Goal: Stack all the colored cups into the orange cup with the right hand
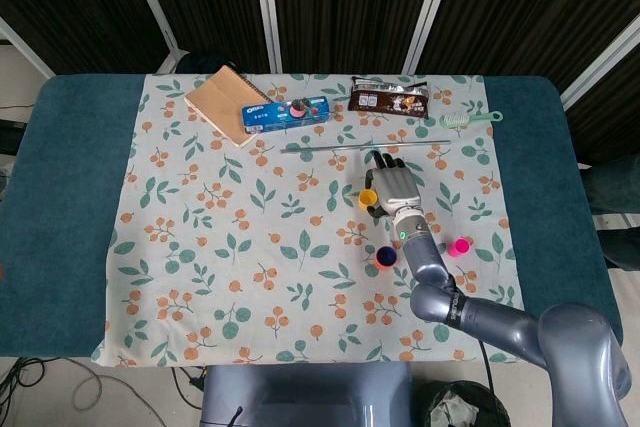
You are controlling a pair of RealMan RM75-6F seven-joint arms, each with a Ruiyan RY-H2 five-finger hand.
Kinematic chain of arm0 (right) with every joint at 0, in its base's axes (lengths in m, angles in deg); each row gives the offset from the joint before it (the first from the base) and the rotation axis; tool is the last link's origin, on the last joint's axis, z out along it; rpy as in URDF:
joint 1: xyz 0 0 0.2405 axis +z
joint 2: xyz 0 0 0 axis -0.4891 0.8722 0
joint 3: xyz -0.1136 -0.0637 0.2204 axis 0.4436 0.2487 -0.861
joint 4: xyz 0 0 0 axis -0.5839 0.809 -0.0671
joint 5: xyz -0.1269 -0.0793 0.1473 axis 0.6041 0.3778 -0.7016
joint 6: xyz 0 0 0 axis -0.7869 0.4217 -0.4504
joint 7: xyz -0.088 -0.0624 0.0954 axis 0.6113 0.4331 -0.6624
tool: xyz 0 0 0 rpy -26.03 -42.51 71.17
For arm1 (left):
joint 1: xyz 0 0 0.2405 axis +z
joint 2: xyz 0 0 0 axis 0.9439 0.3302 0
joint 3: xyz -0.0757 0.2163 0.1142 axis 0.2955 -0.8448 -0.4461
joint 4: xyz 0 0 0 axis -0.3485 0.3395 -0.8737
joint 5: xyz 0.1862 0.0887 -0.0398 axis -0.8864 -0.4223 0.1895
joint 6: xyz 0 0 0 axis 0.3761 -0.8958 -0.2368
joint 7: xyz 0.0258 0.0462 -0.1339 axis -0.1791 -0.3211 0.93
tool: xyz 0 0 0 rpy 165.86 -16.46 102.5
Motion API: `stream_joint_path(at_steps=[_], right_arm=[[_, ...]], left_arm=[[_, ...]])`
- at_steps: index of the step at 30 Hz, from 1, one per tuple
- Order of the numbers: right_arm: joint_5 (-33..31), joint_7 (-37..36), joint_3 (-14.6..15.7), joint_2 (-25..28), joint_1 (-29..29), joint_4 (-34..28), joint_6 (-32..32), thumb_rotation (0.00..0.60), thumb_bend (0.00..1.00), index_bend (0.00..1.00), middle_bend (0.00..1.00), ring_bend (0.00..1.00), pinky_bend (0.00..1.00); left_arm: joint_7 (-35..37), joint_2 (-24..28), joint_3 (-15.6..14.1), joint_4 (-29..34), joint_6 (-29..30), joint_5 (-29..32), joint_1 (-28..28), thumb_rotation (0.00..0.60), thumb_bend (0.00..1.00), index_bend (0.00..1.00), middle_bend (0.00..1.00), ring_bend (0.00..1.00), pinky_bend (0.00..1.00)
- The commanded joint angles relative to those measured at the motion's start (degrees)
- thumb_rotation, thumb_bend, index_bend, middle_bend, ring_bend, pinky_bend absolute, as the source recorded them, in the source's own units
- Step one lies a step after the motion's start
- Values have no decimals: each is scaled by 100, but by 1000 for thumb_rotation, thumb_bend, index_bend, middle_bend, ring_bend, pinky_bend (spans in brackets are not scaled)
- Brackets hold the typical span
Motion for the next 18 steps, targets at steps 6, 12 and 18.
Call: stream_joint_path(at_steps=[6,12,18], right_arm=[[139,58,-38,555,-143,-838,279,600,364,488,0,57,137],[233,310,121,1455,-411,-2270,634,600,365,487,0,58,137],[520,379,307,2120,-684,-3370,937,600,365,493,0,58,137]], left_arm=[[0,3,-11,9,-10,-9,0,600,393,148,32,10,117],[4,2,-13,24,-12,-23,-5,600,393,148,32,10,118],[-15,-2,-23,37,-8,-41,-6,600,393,148,32,10,118]])
